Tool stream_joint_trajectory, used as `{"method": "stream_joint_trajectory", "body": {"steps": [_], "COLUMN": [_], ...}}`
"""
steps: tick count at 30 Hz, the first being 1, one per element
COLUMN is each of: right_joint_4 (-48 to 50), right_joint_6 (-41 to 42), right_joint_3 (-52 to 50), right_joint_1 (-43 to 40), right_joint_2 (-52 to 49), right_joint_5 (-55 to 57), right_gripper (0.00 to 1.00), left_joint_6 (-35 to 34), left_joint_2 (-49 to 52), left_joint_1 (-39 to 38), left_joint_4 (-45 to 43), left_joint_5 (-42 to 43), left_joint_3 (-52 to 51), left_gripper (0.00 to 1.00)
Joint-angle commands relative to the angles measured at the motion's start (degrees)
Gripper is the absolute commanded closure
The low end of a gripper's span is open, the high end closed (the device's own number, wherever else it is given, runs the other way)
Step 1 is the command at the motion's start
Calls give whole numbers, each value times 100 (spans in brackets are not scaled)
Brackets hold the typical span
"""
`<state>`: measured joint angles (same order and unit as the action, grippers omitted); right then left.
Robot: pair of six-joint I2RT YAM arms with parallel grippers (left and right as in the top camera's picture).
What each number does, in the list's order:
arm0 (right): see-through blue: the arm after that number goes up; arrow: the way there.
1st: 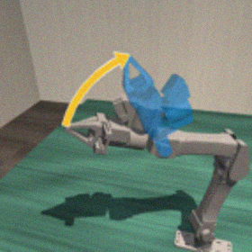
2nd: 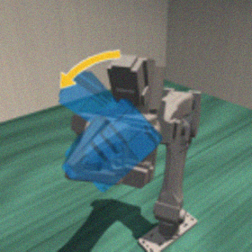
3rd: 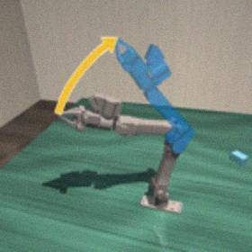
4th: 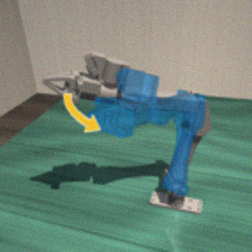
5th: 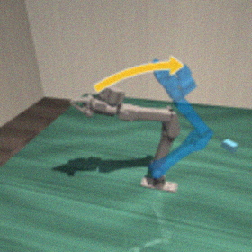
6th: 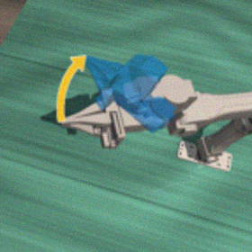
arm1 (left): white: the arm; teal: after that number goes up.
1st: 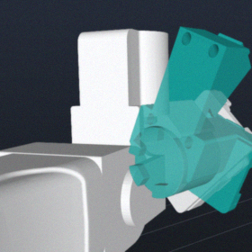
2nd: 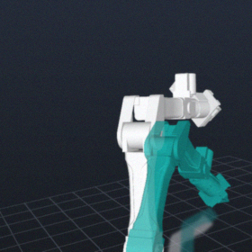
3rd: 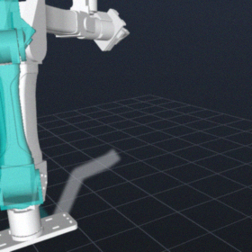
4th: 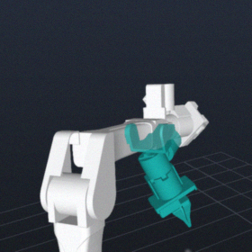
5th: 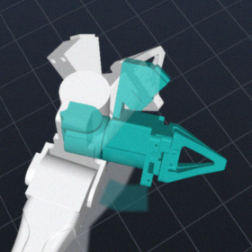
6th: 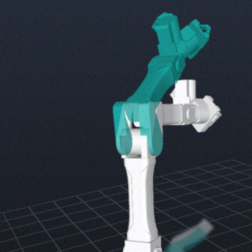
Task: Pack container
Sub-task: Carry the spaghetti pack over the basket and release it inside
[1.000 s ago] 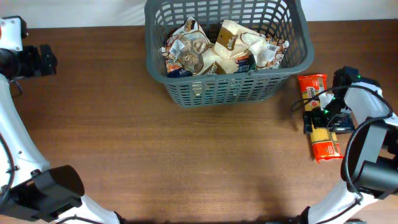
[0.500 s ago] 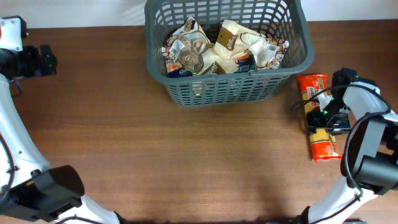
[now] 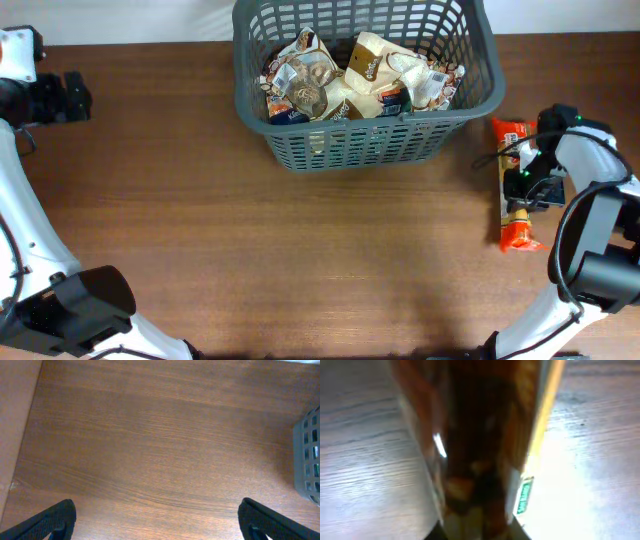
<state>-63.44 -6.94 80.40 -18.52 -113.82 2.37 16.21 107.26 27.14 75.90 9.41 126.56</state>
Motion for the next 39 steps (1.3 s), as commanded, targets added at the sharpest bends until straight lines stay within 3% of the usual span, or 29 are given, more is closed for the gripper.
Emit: {"method": "stream_joint_trajectory", "body": {"steps": [1, 9, 17, 24, 27, 32, 39], "right_joint_4": [-199, -1429, -2361, -2662, -2669, -2767, -2415], "right_joint_6": [155, 951, 1185, -111, -708, -1917, -3554], "right_joint_3": [678, 3539, 7055, 9468, 9833, 9482, 8131], "right_joint_1": [-92, -538, -275, 1084, 1871, 3150, 3652], "right_joint_2": [-98, -98, -63, 42, 55, -46, -229], "right_joint_5": [-688, -2118, -2240, -2590, -2479, -1187, -566], "right_gripper": [92, 96, 96, 96, 96, 96, 96], "left_joint_6": [-76, -76, -76, -76, -76, -76, -76], "left_joint_2": [-87, -87, -87, -87, -87, -87, -87], "left_joint_1": [15, 15, 15, 15, 15, 15, 15], "left_joint_4": [0, 0, 2, 0, 0, 0, 0], "left_joint_5": [17, 17, 17, 17, 17, 17, 17], "left_joint_3": [-22, -22, -22, -22, -22, -22, -22], "left_gripper": [1, 1, 1, 1, 1, 1, 1]}}
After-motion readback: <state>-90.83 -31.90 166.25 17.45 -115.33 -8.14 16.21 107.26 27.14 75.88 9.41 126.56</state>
